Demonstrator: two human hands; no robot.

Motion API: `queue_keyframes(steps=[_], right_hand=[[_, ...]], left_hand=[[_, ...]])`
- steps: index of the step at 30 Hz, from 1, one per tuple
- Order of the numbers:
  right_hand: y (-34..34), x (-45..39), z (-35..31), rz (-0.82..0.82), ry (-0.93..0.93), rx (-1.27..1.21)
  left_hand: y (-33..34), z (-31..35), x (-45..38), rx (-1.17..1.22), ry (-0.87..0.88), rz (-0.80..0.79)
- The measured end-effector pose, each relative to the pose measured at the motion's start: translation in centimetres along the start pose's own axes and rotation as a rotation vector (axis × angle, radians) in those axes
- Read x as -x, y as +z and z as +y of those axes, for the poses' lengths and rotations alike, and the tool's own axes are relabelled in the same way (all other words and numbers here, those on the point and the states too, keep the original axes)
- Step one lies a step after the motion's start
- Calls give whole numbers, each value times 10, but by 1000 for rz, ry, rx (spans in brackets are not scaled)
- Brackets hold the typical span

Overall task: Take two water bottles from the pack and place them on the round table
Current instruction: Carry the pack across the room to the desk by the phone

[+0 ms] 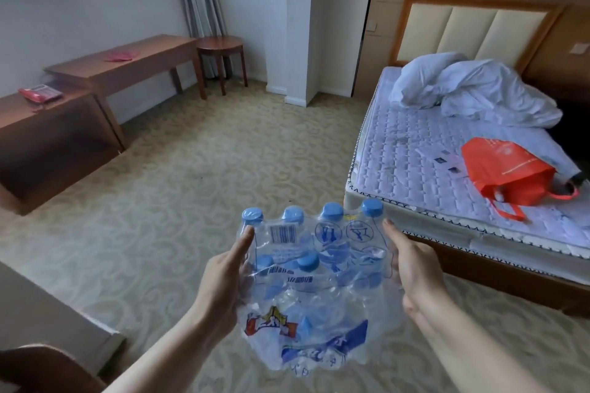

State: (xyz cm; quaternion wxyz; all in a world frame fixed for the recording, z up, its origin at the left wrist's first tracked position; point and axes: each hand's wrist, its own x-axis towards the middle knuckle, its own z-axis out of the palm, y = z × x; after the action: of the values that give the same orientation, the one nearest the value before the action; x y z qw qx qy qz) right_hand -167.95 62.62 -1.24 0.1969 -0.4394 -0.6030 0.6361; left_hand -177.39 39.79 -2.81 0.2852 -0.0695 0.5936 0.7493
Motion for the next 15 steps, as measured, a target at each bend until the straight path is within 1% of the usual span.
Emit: queue_keyframes(steps=[7, 9, 11, 15], right_hand=[[13, -130, -49, 32, 17, 21], [23, -163, -61, 8, 1, 30], [38, -195, -73, -6, -11, 59], [86, -254, -89, -53, -14, 90]], left_hand=[[76, 34, -106, -32, 15, 38], [87, 40, -132, 3, 2, 41], [95, 48, -160, 17, -11, 79], [95, 68, -224, 34, -11, 113]])
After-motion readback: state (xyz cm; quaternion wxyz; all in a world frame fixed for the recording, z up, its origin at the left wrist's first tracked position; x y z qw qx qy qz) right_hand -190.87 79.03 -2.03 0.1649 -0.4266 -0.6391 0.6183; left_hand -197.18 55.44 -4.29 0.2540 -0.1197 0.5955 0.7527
